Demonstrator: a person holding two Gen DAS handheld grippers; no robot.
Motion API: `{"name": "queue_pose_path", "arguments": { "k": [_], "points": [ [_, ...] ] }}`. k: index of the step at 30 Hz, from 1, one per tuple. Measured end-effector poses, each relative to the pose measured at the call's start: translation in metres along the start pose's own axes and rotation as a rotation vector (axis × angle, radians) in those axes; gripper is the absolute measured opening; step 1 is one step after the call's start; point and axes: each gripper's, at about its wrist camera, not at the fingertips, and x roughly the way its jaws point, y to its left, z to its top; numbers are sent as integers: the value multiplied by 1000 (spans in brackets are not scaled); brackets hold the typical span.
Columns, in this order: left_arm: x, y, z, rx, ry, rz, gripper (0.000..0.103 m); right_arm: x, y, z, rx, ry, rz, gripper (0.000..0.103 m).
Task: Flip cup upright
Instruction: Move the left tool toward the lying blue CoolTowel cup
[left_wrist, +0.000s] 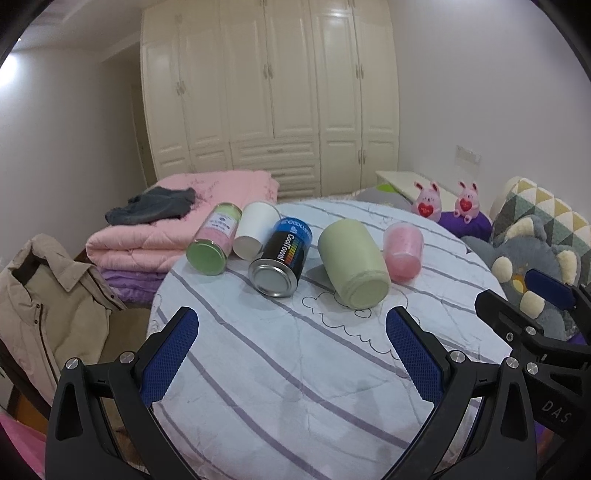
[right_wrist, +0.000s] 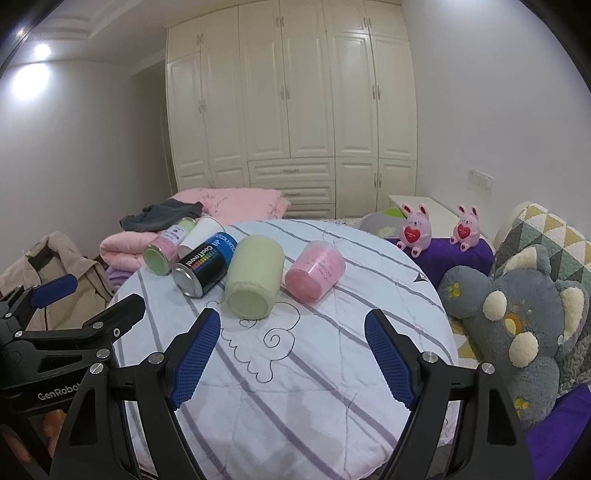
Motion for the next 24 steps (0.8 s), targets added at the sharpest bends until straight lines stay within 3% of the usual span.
{"name": "queue_pose_path", "arguments": {
  "k": [15,20,24],
  "points": [
    [100,14,54,-6,249,-21,103,66,-17,50,28,157,-6,82],
    [143,9,72,48,357,-19,103,97,-24,63,32,224,7,82],
    [179,7,77,74,465,-50,103,120,-31,71,66,297,65,82]
  ]
}}
